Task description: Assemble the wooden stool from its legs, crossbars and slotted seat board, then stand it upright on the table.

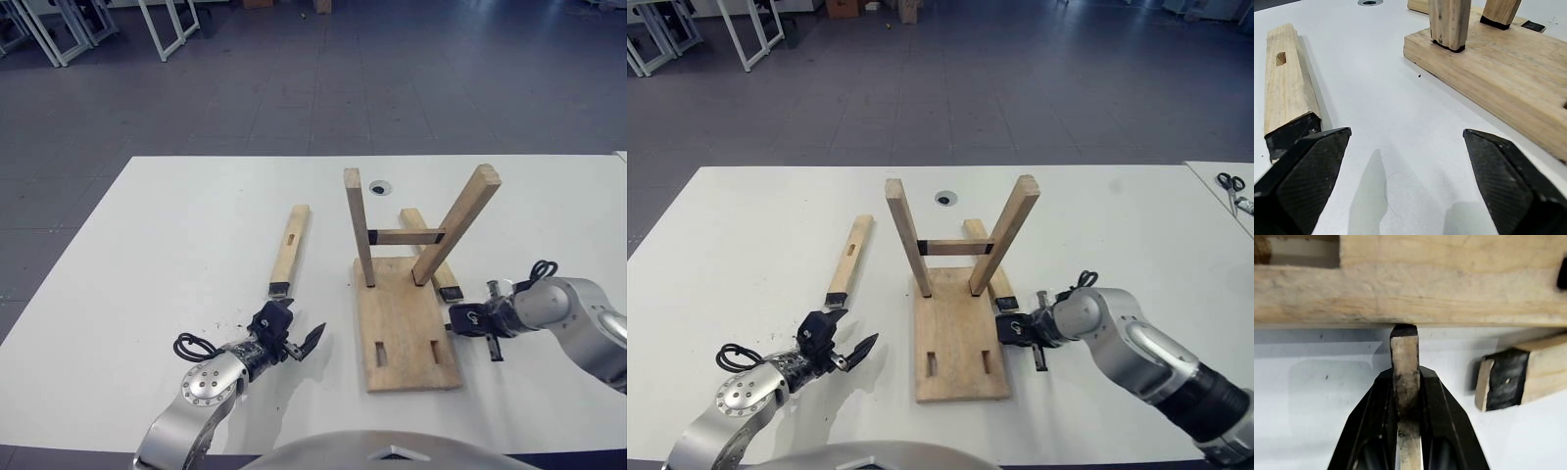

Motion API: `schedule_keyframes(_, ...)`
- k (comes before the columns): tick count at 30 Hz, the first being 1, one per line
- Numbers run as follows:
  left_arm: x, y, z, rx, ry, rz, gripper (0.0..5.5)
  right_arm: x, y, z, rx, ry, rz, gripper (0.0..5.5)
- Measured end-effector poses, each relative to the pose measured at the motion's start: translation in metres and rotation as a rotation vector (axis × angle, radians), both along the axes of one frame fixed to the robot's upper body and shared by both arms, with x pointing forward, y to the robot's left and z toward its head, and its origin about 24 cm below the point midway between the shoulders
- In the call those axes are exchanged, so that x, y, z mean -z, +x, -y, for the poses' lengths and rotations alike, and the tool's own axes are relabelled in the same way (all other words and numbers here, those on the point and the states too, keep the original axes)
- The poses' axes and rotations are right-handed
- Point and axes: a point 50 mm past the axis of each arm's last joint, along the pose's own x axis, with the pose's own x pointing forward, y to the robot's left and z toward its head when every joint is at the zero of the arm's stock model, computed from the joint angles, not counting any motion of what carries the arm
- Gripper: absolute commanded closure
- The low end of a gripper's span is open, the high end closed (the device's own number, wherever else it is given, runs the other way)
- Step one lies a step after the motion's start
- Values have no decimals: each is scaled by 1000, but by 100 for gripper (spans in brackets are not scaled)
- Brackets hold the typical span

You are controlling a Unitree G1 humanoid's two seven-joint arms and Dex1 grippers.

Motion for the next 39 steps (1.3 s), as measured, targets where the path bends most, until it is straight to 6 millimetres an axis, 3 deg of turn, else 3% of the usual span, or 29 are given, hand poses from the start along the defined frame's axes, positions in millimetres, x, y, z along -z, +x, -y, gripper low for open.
schedule_keyframes(14,15,-5,-2,0,57,-61,125,-1,11,-32,83,120,44,509)
schedule_keyframes(18,13,-1,-9,77,206,-11,125,-2,8,-47,52,168,48,509)
schedule_keyframes(24,10,-2,-8,107,221,-37,125,-2,9,-54,44,187,62,509)
schedule_keyframes(27,8,-3,-9,125,227,-49,125,-6,12,-48,84,195,73,509)
schedule_keyframes(32,6,-3,-20,119,233,-70,125,-72,25,-4,324,324,228,509)
schedule_keyframes(35,4,-2,-27,90,224,-94,125,-102,56,9,600,574,491,509)
schedule_keyframes(36,3,-2,-28,79,210,-107,125,-100,68,10,733,690,553,509)
schedule_keyframes(39,1,1,-27,65,185,-127,125,-65,96,6,1005,921,573,509)
